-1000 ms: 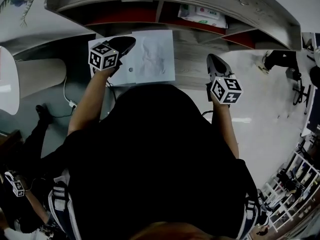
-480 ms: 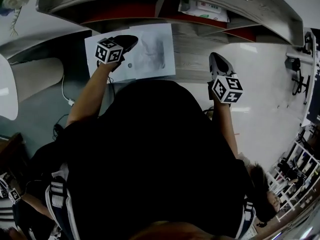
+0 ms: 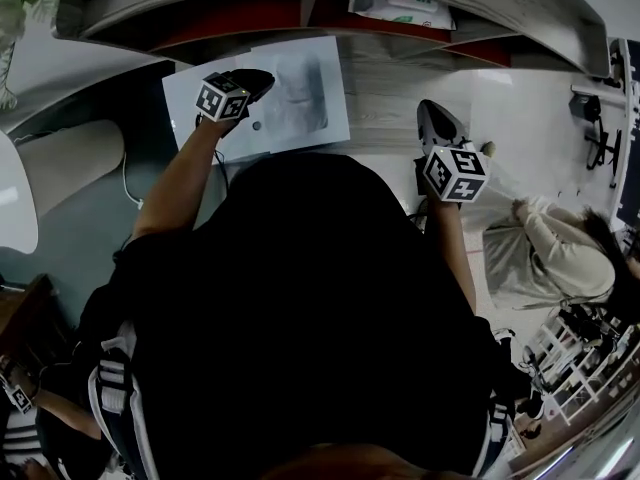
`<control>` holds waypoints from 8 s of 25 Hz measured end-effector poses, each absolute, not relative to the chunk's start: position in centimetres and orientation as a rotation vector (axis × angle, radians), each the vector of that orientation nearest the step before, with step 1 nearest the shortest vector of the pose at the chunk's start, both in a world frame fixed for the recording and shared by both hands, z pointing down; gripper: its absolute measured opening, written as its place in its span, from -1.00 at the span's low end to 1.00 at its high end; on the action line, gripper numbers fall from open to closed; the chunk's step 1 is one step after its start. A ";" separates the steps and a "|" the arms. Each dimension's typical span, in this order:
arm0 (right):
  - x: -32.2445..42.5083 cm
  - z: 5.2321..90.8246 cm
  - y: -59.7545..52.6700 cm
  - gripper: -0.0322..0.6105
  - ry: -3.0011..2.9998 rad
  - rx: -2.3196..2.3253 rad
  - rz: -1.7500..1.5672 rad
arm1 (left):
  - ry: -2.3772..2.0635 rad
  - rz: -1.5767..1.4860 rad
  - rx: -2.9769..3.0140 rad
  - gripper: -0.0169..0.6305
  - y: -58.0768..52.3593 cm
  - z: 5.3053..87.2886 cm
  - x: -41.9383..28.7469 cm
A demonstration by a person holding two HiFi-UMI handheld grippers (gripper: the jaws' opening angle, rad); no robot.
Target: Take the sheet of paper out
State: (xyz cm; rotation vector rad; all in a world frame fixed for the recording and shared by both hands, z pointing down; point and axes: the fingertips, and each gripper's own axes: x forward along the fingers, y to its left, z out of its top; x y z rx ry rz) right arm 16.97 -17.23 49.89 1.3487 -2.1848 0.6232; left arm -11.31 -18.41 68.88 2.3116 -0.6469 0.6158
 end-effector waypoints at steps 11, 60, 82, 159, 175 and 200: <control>17.1 51.3 -16.1 -0.86 -2.157 1.343 0.668 | -0.533 0.791 2.281 -0.74 -15.4 73.6 -9.8; 20.4 54.5 -13.9 -0.86 -2.065 1.360 0.774 | -0.645 1.056 1.958 -0.56 -14.1 85.8 -9.1; 21.1 54.4 -12.0 -0.86 -2.068 1.387 0.777 | -0.772 0.950 1.865 -0.87 -15.1 86.1 -10.2; 14.1 53.6 -12.9 -0.86 -2.348 1.046 0.639 | -1.307 0.642 1.622 -0.87 -5.6 76.6 -27.7; 11.9 53.8 -14.5 -0.86 -2.390 0.931 0.612 | -1.397 0.584 1.551 -0.87 -2.4 76.0 -29.3; 8.7 53.6 -14.5 -0.85 -2.450 0.772 0.567 | -1.492 0.432 1.654 -0.87 -2.6 69.9 -28.4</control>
